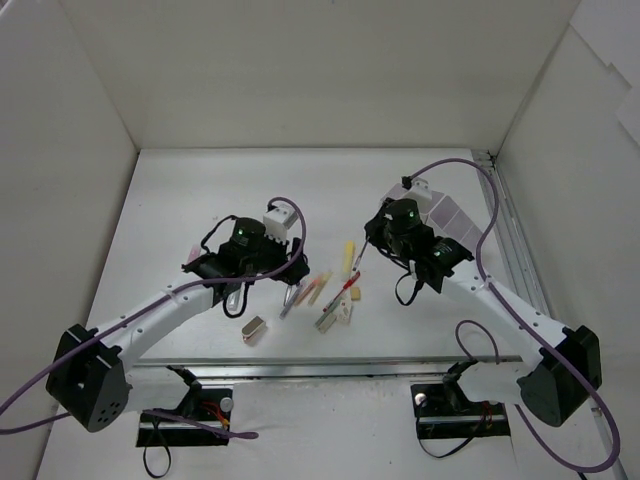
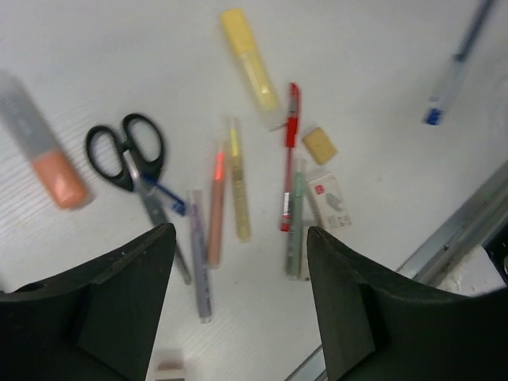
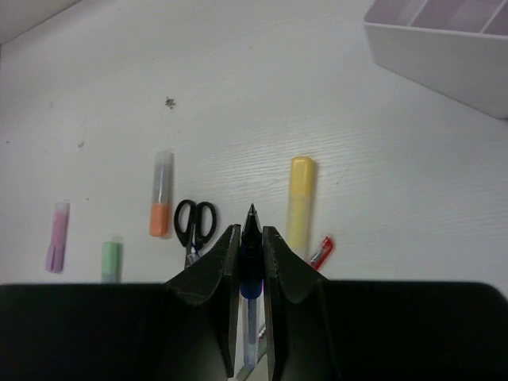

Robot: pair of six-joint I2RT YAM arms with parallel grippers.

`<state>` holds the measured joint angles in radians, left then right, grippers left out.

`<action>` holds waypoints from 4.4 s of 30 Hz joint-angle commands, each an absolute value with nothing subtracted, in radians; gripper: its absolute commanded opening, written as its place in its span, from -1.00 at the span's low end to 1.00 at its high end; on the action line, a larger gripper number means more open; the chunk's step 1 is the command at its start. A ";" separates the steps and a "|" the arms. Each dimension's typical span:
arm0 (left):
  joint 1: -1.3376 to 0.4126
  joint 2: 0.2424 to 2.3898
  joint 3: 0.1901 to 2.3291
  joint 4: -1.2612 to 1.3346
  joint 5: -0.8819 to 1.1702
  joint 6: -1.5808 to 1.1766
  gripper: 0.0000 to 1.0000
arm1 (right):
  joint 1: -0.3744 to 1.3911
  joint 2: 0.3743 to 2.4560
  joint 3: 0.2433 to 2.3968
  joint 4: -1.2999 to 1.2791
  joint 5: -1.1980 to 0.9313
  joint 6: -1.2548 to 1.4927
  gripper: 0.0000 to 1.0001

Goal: Sort the stationery into containers
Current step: Place the pen cap at the center of the board.

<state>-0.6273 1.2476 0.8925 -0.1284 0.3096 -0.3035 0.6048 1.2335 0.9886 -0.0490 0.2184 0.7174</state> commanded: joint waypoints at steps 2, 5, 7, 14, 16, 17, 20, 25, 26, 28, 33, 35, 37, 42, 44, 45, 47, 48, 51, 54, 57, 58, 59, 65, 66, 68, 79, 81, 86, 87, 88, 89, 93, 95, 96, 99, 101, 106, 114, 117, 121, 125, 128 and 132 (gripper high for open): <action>-0.554 1.302 0.933 -0.179 0.219 -0.403 0.23 | 0.586 1.209 0.983 -0.086 0.308 0.621 -1.00; -0.564 1.399 1.005 -0.221 0.189 -0.463 0.05 | 0.584 1.226 0.970 -0.103 0.337 0.595 -1.00; -0.594 1.466 1.049 -0.248 0.143 -0.521 -0.10 | 0.583 1.236 0.960 -0.120 0.367 0.594 -1.00; -0.637 1.618 1.141 -0.374 -0.030 -0.699 -0.44 | 0.569 1.232 0.924 -0.158 0.433 0.601 -1.00; -0.647 1.637 1.150 -0.388 -0.064 -0.725 -0.46 | 0.566 1.226 0.911 -0.164 0.434 0.601 -1.00; -0.647 1.643 1.158 -0.391 -0.072 -0.744 -0.46 | 0.565 1.223 0.907 -0.167 0.434 0.601 -1.00; -0.670 1.670 1.172 -0.403 -0.092 -0.762 -0.47 | 0.561 1.220 0.891 -0.176 0.446 0.603 -1.00; -0.681 1.710 1.189 -0.403 -0.091 -0.769 -0.48 | 0.542 1.220 0.881 -0.189 0.449 0.603 -1.00; -0.681 1.715 1.192 -0.402 -0.089 -0.769 -0.49 | 0.541 1.223 0.877 -0.187 0.446 0.603 -1.00; -0.690 1.729 1.195 -0.397 -0.091 -0.770 -0.49 | 0.537 1.226 0.879 -0.190 0.445 0.600 -1.00; -0.690 1.769 1.213 -0.406 -0.109 -0.779 -0.58 | 0.531 1.232 0.874 -0.189 0.437 0.601 -1.00; -0.690 1.788 1.223 -0.419 -0.117 -0.782 -0.64 | 0.532 1.232 0.873 -0.192 0.437 0.601 -1.00; -0.690 1.798 1.227 -0.422 -0.121 -0.790 -0.64 | 0.529 1.229 0.871 -0.190 0.436 0.603 -1.00; -0.690 1.818 1.241 -0.442 -0.141 -0.792 -0.68 | 0.528 1.229 0.868 -0.192 0.430 0.601 -1.00; -0.690 1.816 1.238 -0.439 -0.143 -0.787 -0.68 | 0.531 1.229 0.868 -0.192 0.422 0.595 -1.00; -0.690 1.818 1.235 -0.436 -0.137 -0.781 -0.69 | 0.528 1.229 0.868 -0.192 0.420 0.589 -1.00; -0.699 1.815 1.232 -0.422 -0.126 -0.766 -0.73 | 0.525 1.229 0.870 -0.192 0.423 0.572 -1.00; -0.699 1.813 1.229 -0.416 -0.118 -0.756 -0.75 | 0.528 1.226 0.870 -0.190 0.423 0.563 -1.00; -0.710 1.815 1.224 -0.396 -0.115 -0.726 -0.79 | 0.523 1.223 0.882 -0.190 0.410 0.519 -1.00; -0.710 1.839 1.239 -0.400 -0.113 -0.709 -0.70 | 0.525 1.221 0.894 -0.189 0.400 0.485 -1.00; -0.710 1.865 1.261 -0.422 -0.118 -0.704 -0.56 | 0.525 1.216 0.900 -0.189 0.377 0.468 -1.00; -0.710 1.868 1.264 -0.425 -0.117 -0.704 -0.50 | 0.525 1.216 0.899 -0.189 0.373 0.466 -1.00; -0.710 1.870 1.266 -0.425 -0.115 -0.707 -0.49 | 0.526 1.213 0.897 -0.189 0.373 0.466 -1.00; -0.710 1.864 1.253 -0.416 -0.104 -0.704 -0.57 | 0.529 1.210 0.896 -0.190 0.368 0.466 -1.00; -0.721 1.871 1.253 -0.419 -0.112 -0.712 -0.56 | 0.525 1.210 0.897 -0.190 0.370 0.468 -1.00; -0.721 1.887 1.267 -0.434 -0.120 -0.718 -0.56 | 0.525 1.213 0.897 -0.189 0.368 0.468 -1.00; -0.721 1.947 1.374 -0.514 -0.176 -0.724 -0.83 | 0.528 1.180 0.881 -0.192 0.371 0.456 -1.00; -0.721 1.947 1.376 -0.526 -0.196 -0.726 -0.92 | 0.525 1.164 0.874 -0.192 0.371 0.456 -1.00; -0.730 1.902 1.346 -0.526 -0.227 -0.686 -1.00 | 0.525 1.140 0.868 -0.192 0.368 0.449 -1.00; -0.744 1.866 1.336 -0.503 -0.235 -0.640 -1.00 | 0.528 1.138 0.868 -0.189 0.354 0.430 -1.00; -0.758 1.843 1.324 -0.483 -0.236 -0.599 -1.00 | 0.528 1.137 0.873 -0.189 0.339 0.411 -1.00; -0.758 1.794 1.293 -0.468 -0.233 -0.566 -1.00 | 0.526 1.140 0.876 -0.189 0.319 0.388 -1.00; -0.767 1.642 1.213 -0.361 -0.131 -0.350 -1.00 | 0.535 1.149 0.919 -0.166 0.064 0.119 -1.00; -0.767 1.571 1.206 -0.365 -0.085 -0.309 -1.00 | 0.567 1.149 0.927 -0.150 0.025 -0.074 -1.00; -0.767 1.554 1.209 -0.382 -0.075 -0.296 -1.00 | 0.618 1.147 0.927 -0.111 0.056 -0.127 -1.00; -0.756 1.523 1.221 -0.397 -0.042 -0.279 -0.94 | 0.635 1.173 0.960 -0.060 0.106 -0.196 -1.00; -0.747 1.534 1.226 -0.394 -0.017 -0.293 -0.73 | 0.632 1.201 0.989 -0.054 0.142 -0.192 -1.00; -0.738 1.612 1.239 -0.361 -0.026 -0.318 -0.54 | 0.627 1.230 1.000 -0.055 0.261 -0.114 -1.00; -0.729 1.766 1.292 -0.345 -0.060 -0.362 -0.32 | 0.531 1.174 0.980 -0.081 0.327 0.130 -1.00; -0.729 1.802 1.302 -0.347 -0.083 -0.377 -0.32 | 0.526 1.151 0.966 -0.086 0.304 0.140 -1.00; -0.710 1.833 1.312 -0.339 -0.098 -0.393 -0.32 | 0.525 1.143 0.960 -0.092 0.295 0.149 -1.00; -0.710 1.850 1.321 -0.337 -0.104 -0.399 -0.32 | 0.523 1.157 0.963 -0.095 0.290 0.149 -1.00; -0.710 1.868 1.336 -0.348 -0.117 -0.399 -0.33 | 0.520 1.164 0.966 -0.097 0.293 0.150 -1.00; -0.710 1.887 1.345 -0.351 -0.118 -0.397 -0.39 | 0.520 1.164 0.966 -0.098 0.296 0.150 -1.00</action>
<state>-0.7132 1.9030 1.2968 -0.3626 -0.0952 -0.3828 0.5243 1.1652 0.9569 -0.1337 0.2810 0.1379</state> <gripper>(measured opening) 0.311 0.107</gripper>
